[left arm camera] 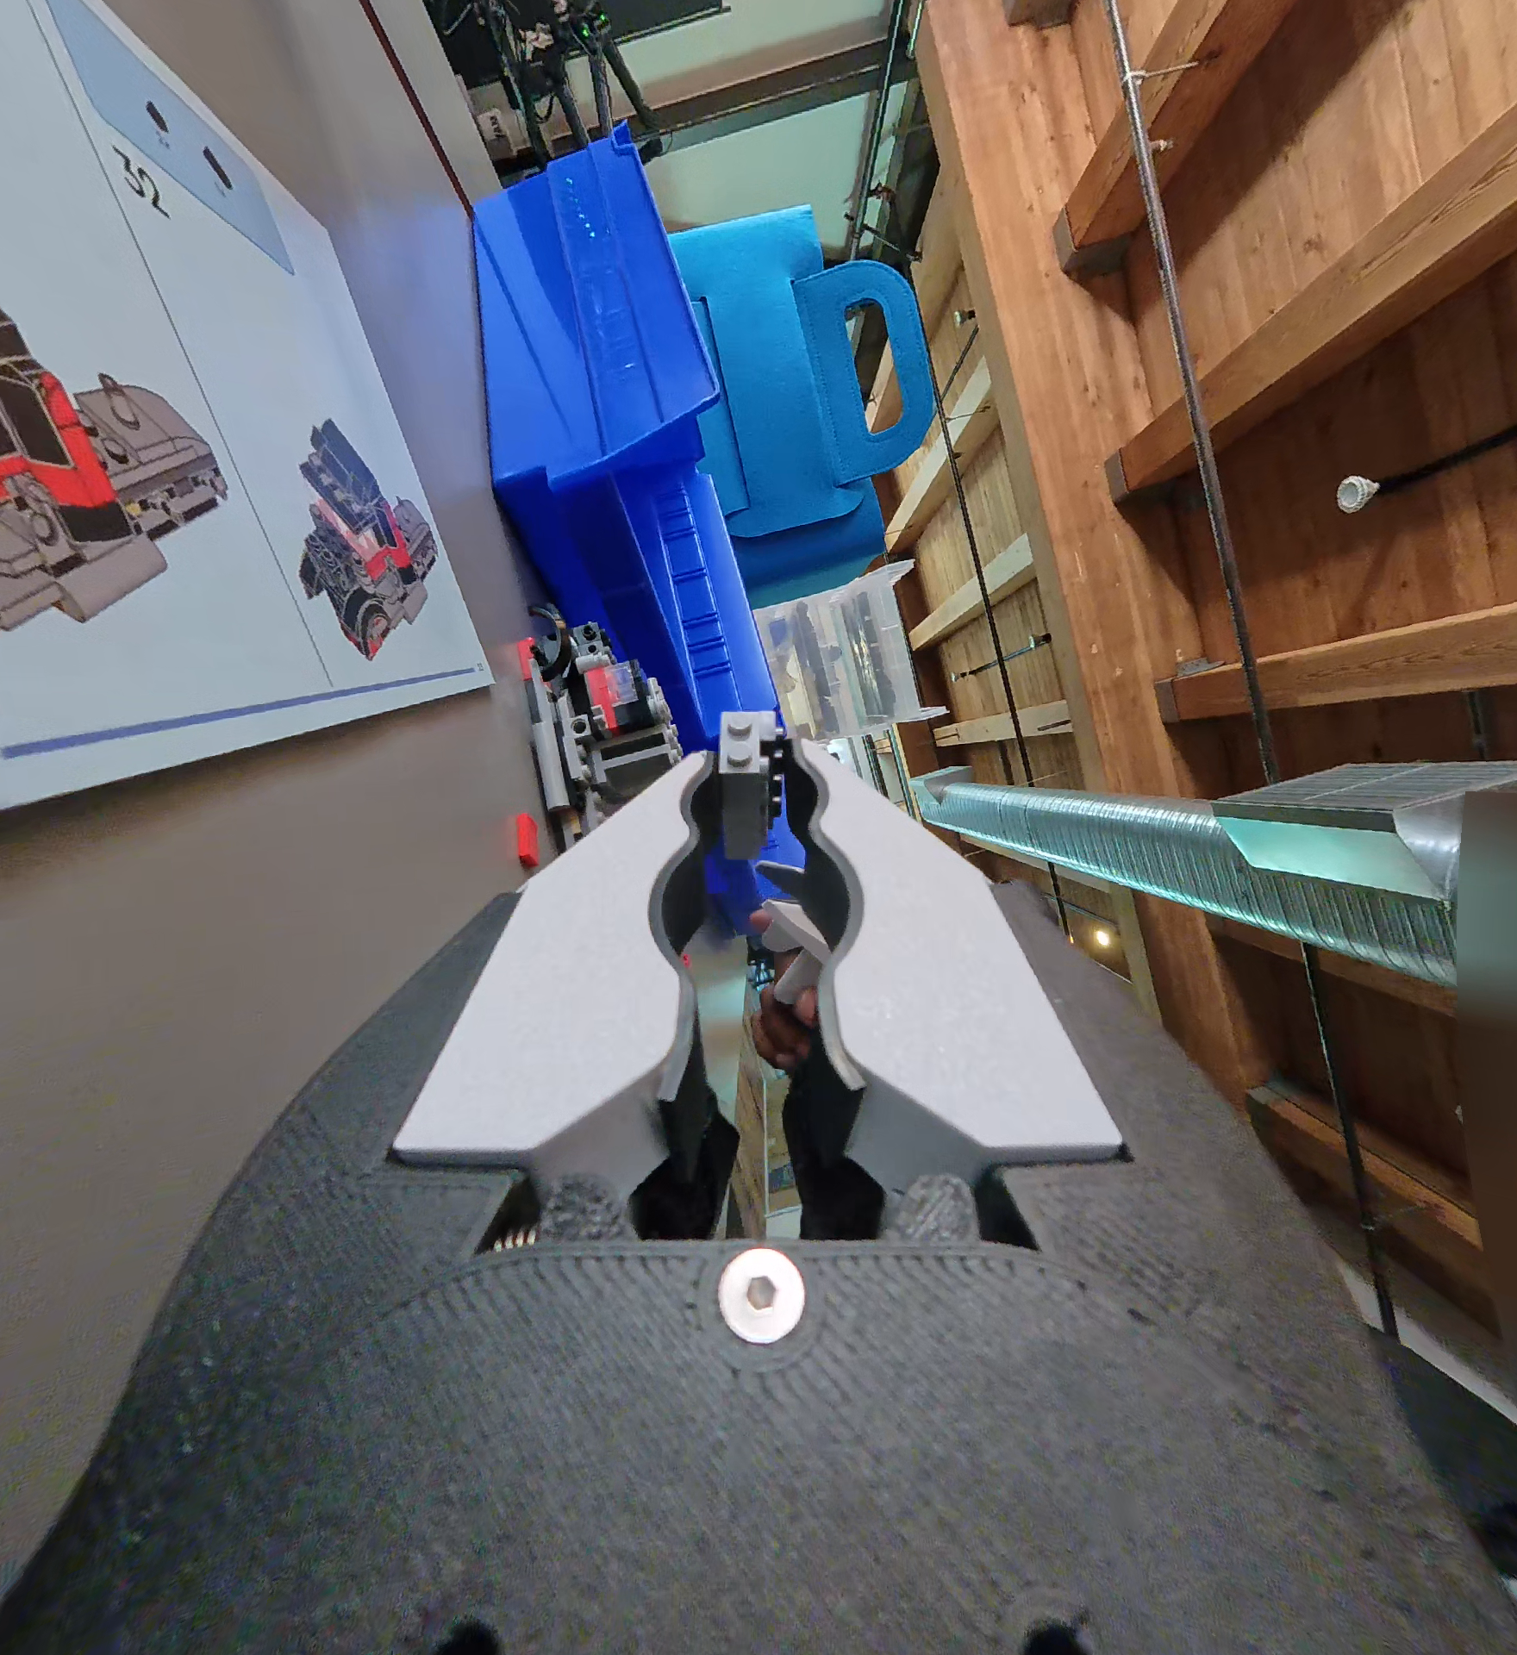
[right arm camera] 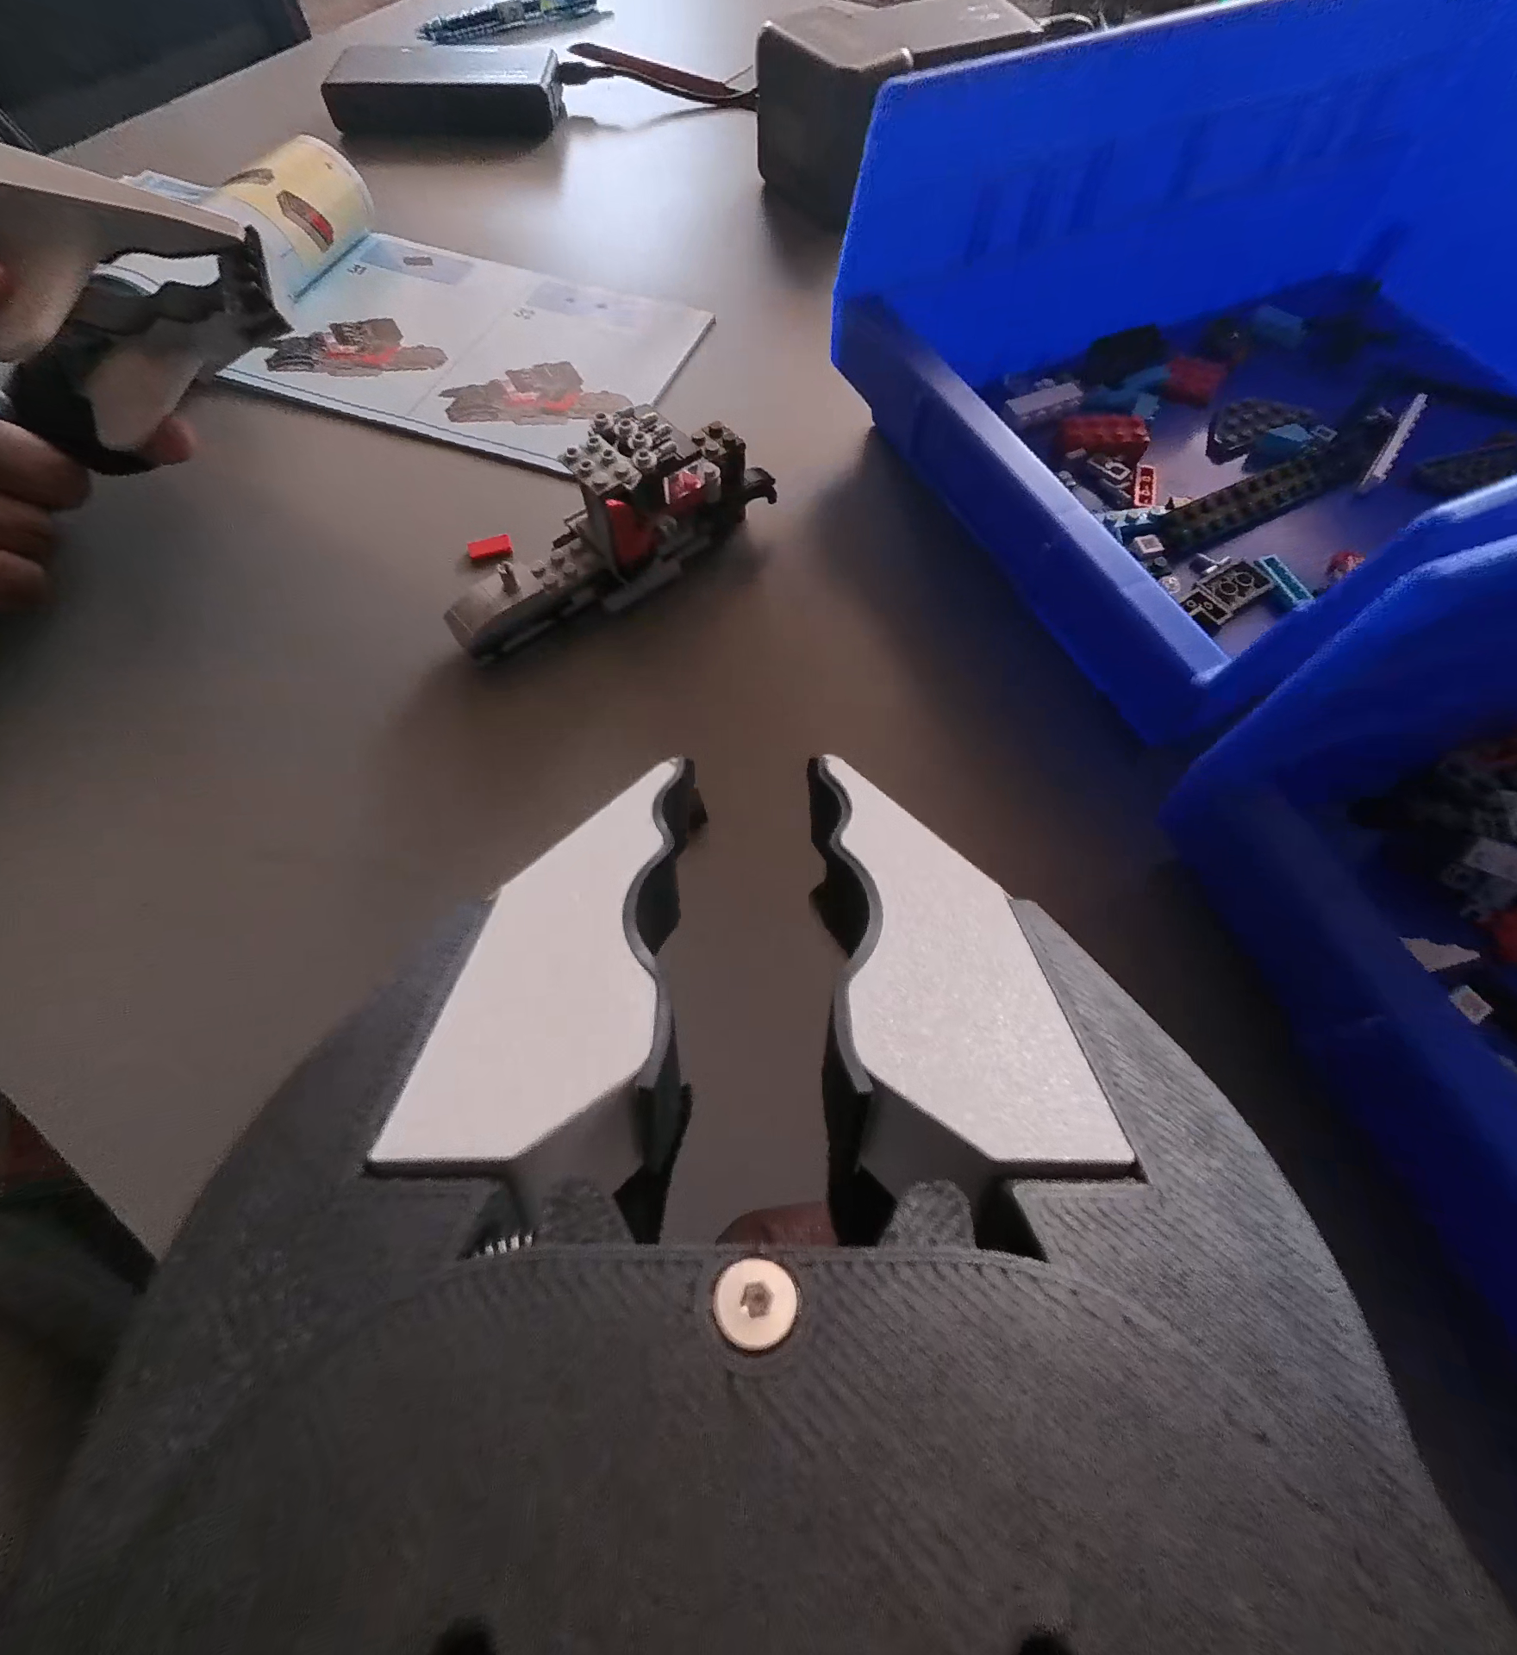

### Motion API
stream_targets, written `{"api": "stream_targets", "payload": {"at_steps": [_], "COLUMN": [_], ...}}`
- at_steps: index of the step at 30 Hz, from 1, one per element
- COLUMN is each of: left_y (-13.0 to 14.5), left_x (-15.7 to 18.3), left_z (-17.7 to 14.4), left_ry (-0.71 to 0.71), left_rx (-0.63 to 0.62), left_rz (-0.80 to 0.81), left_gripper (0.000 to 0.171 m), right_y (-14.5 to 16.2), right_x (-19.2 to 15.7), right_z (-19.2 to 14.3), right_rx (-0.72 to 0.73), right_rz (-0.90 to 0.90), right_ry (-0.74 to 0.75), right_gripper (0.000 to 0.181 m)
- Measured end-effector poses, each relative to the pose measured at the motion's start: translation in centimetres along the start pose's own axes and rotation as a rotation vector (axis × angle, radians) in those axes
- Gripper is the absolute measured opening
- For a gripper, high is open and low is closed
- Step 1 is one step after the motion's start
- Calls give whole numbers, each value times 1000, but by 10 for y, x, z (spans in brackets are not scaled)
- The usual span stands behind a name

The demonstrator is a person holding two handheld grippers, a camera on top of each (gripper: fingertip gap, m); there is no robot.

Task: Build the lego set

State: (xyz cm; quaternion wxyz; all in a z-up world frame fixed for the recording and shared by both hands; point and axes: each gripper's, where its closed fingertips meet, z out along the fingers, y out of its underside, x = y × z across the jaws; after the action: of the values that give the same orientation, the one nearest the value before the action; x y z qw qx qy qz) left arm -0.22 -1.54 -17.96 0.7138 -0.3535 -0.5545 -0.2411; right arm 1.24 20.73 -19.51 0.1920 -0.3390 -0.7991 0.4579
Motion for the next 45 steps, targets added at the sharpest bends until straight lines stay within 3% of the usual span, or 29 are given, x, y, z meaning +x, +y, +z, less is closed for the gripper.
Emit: {"api": "stream_targets", "payload": {"at_steps": [10, 23, 32, 45], "left_y": [1, 0, -7, -16], "left_x": [-1, -3, -1, 2], "left_z": [2, 7, 4, -3], "left_ry": [1, -14, 35, 102], "left_rx": [-12, -17, 11, 53], "left_rz": [-6, 3, -57, -130], "left_gripper": [14, 14, 14, 14], "right_y": [24, 25, 23, 31], "right_x": [30, -25, -14, -28], "right_z": [-25, 31, 49, 70], "right_rx": [-74, -152, -111, -237], "right_rz": [37, -71, -58, -59], "right_ry": [47, -128, -44, -60], "right_gripper": [25, 29, 32, 38]}}
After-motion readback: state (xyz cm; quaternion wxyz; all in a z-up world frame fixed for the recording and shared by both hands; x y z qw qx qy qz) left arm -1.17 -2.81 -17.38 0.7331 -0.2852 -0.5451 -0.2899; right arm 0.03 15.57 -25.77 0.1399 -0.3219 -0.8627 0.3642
